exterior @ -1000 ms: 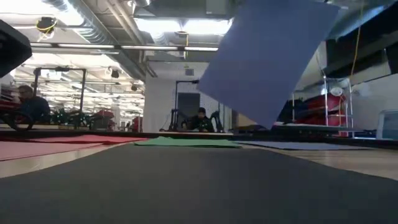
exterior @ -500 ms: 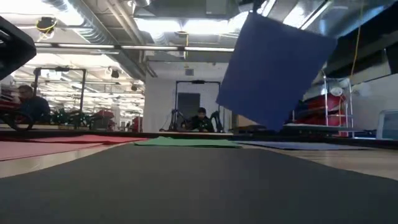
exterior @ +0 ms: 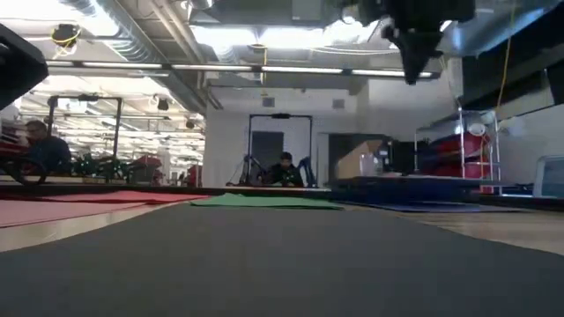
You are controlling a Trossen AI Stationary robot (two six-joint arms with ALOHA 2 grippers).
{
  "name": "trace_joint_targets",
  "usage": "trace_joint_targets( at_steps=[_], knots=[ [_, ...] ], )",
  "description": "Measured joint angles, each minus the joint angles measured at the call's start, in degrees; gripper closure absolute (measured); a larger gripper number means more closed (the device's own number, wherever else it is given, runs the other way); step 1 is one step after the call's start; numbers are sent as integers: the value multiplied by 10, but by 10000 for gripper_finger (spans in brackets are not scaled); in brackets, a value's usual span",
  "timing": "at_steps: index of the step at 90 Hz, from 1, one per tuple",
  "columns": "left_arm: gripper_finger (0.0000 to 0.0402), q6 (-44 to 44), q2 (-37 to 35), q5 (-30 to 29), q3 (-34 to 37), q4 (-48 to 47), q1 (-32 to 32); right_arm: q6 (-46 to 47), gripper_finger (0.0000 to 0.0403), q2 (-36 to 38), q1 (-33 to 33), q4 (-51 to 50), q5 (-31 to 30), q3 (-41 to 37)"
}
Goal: Organize paper
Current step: Stack the violet paper on top of the violet papers
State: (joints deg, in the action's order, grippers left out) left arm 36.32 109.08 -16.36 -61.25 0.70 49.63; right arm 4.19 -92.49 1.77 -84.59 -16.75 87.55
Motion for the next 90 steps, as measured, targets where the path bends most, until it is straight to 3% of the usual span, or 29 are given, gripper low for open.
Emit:
trace_joint_targets(
  at_steps=[15, 31, 55, 71, 90],
  knots=[
    [402, 3, 0, 0, 0, 0, 0, 32, 403, 12, 28, 81, 52, -74],
    [402, 3, 0, -3, 0, 0, 0, 82, 403, 13, 31, 143, 53, -154],
    [402, 4, 0, -10, 0, -1, 0, 148, 403, 13, -8, 294, -32, -328],
    [402, 8, 0, -10, 0, -1, 0, 179, 403, 13, -42, 368, -81, -403],
    [402, 8, 0, -10, 0, -1, -1, 198, 403, 16, -74, 443, -28, -471]
  ],
)
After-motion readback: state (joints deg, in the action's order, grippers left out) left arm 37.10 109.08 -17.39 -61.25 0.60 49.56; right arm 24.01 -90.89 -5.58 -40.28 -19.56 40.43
